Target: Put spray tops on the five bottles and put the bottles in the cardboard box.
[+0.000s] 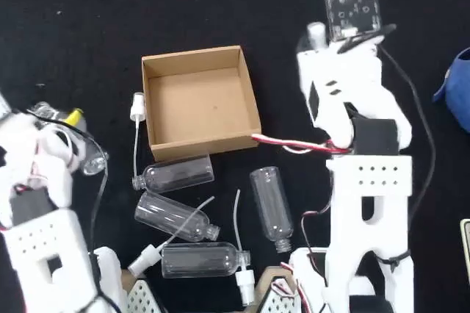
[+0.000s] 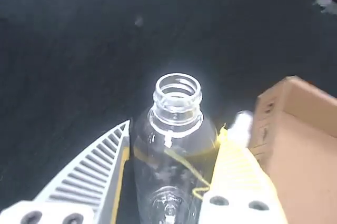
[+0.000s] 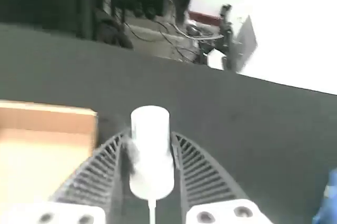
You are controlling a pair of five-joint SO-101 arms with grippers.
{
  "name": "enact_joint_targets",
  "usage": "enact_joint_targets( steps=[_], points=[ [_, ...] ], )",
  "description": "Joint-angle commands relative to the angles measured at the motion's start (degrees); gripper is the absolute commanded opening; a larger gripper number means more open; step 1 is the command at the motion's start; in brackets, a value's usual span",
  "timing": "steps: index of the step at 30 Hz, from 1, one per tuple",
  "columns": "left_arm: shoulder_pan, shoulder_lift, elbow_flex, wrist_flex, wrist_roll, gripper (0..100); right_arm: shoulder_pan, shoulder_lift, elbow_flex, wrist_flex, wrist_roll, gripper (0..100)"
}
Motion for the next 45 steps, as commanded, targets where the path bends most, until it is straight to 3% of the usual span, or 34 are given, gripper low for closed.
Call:
enact_joint_targets(
  steps=[1, 4, 10, 15, 21, 30, 40, 45],
  points=[
    [5.49, -10.64, 5.23, -4.22, -4.31, 3, -5.36, -1.98, -7.96, 0.7, -9.32, 1.5],
    [9.98, -15.74, 7.87, -4.4, -6.59, 3, -10.81, -1.89, -11.38, 0.53, -15.3, 1.5],
    [17.89, -24.97, 12.35, -4.66, -11.34, 3, -20.04, -1.71, -14.37, -4.57, -16.7, 1.5],
    [22.29, -34.2, 15.69, -4.66, -11.34, 3, -21.27, -1.89, -14.29, -11.96, -17.23, 1.2],
    [28.0, -41.67, 21.05, -7.82, -11.69, 3, -20.92, -2.07, -14.64, -12.84, -27.87, 1.5],
    [28.26, -40.7, 31.43, -26.11, -11.34, 3, -24.0, -3.82, -13.93, -17.05, -29.8, 1.5],
    [28.79, -40.7, 32.04, -26.55, -11.34, 3, -28.13, -4.62, -9.01, -22.33, -29.36, 1.5],
    [28.79, -41.32, 32.75, -26.55, -11.34, 3, -30.33, -4.7, -3.21, -31.3, -29.27, 1.5]
  ],
)
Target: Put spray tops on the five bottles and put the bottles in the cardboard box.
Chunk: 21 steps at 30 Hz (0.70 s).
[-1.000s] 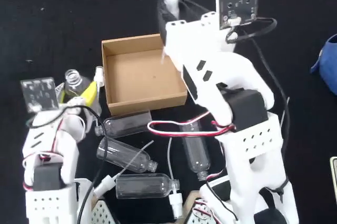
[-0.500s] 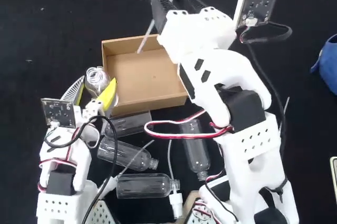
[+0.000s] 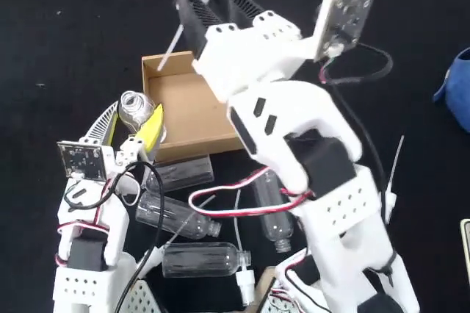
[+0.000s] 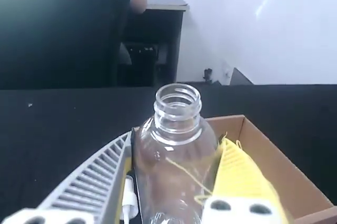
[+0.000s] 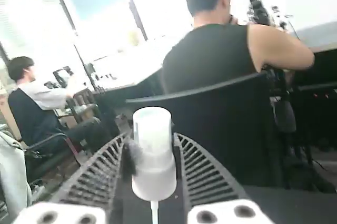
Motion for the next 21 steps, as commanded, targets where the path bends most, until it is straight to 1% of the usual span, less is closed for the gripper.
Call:
enact_joint_targets(
  steps=[1, 5, 8, 10, 13, 16, 19, 21],
  points=[
    [0.4, -0.88, 0.22, -1.41, -0.62, 3, -2.73, -3.21, 2.86, -7.56, 0.09, 1.5],
    [0.48, -1.05, 0.75, -1.49, -0.62, 3, -5.89, -7.69, 6.55, -7.38, 1.32, 1.5],
    [0.48, -1.05, 0.48, -1.49, -0.62, 3, -8.0, -11.38, 9.19, -6.68, 8.44, 1.5],
    [0.48, -1.05, 0.57, -1.49, -0.62, 3, -9.49, -13.41, 10.77, -6.59, 11.08, 1.2],
    [0.48, -1.05, 0.75, -1.49, -0.62, 3, -11.25, -15.08, 12.79, -6.59, 11.08, 1.2],
    [0.48, -1.05, 0.48, -1.49, -0.44, 3, -11.16, -16.13, 14.99, -7.21, 11.52, 1.2],
    [0.48, -1.05, 0.22, -1.67, -0.35, 3, -10.73, -16.66, 15.43, -10.37, 11.08, 1.2],
    [0.48, -1.05, 0.92, -4.57, -0.35, 3, -10.73, -16.84, 15.78, -10.55, 11.08, 1.2]
  ],
)
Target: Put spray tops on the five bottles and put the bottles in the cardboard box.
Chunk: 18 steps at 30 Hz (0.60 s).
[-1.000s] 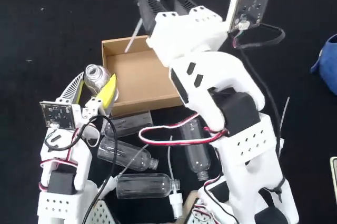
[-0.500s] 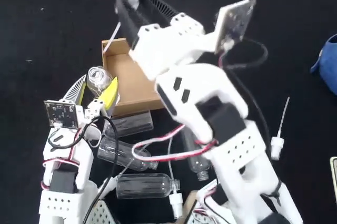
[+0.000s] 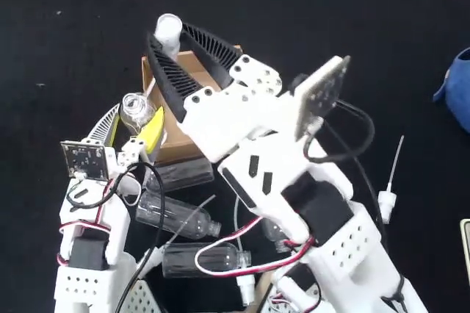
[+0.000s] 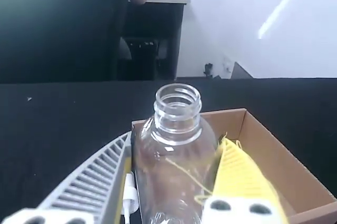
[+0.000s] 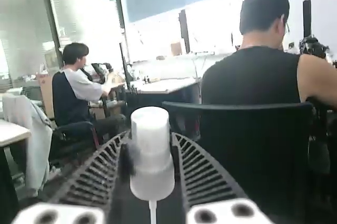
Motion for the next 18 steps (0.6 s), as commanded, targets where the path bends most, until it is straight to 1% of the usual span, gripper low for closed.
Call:
enact_joint_targets(
  steps=[1, 5, 9, 13, 18],
  points=[
    [0.66, -0.7, 0.04, -5.98, -0.26, 3, -0.09, -2.59, 0.75, -2.46, 0.26, 1.2],
    [6.55, -0.62, 5.14, -13.98, -0.44, 3, 2.55, -7.96, 5.93, -2.29, 0.26, 1.2],
    [12.18, -0.7, 4.79, -14.24, -0.53, 3, 2.55, -15.69, 11.74, -1.41, 0.62, 1.2],
    [13.05, -0.7, 4.79, -12.48, -0.53, 3, 2.46, -20.09, 14.46, -1.23, 0.62, 1.2],
    [12.88, -0.62, 4.79, -11.96, -0.53, 3, 2.55, -19.3, 12.09, -0.88, 0.88, 1.5]
  ],
)
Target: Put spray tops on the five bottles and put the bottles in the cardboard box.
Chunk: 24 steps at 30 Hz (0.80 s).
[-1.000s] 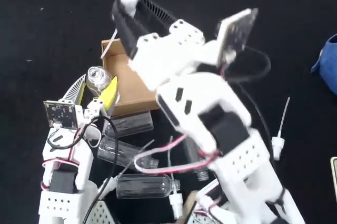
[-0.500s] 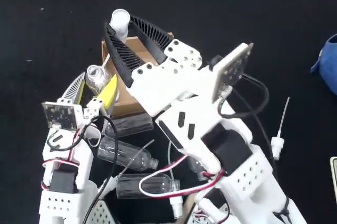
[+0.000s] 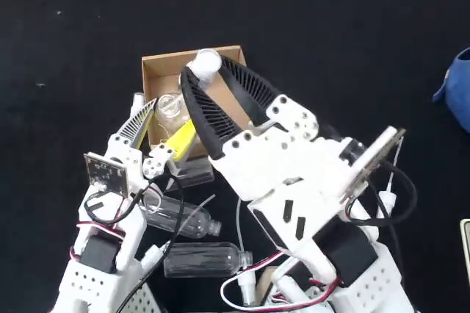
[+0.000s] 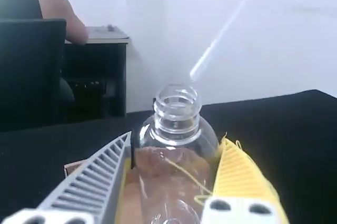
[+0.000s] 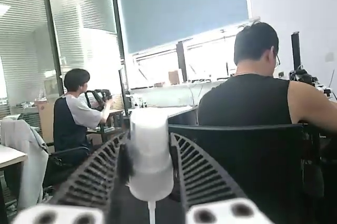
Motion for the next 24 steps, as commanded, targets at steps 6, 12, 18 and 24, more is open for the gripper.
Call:
enact_joint_targets(
  steps=[6, 12, 18, 24],
  points=[
    [0.31, -0.62, 1.27, 0.09, -0.53, 3, 1.32, 5.05, -2.15, -0.79, 6.24, 1.2],
    [0.4, -0.62, 1.27, 0.09, -0.53, 3, 2.29, 10.86, -3.03, -4.92, 6.24, 1.2],
    [0.31, -0.62, 1.27, 0.09, -0.53, 3, 2.11, 13.14, -3.82, 1.41, 6.24, 1.5],
    [0.31, -0.62, 1.27, 0.09, -0.53, 3, -2.37, 13.41, -4.53, 11.16, 10.55, 6.8]
  ],
)
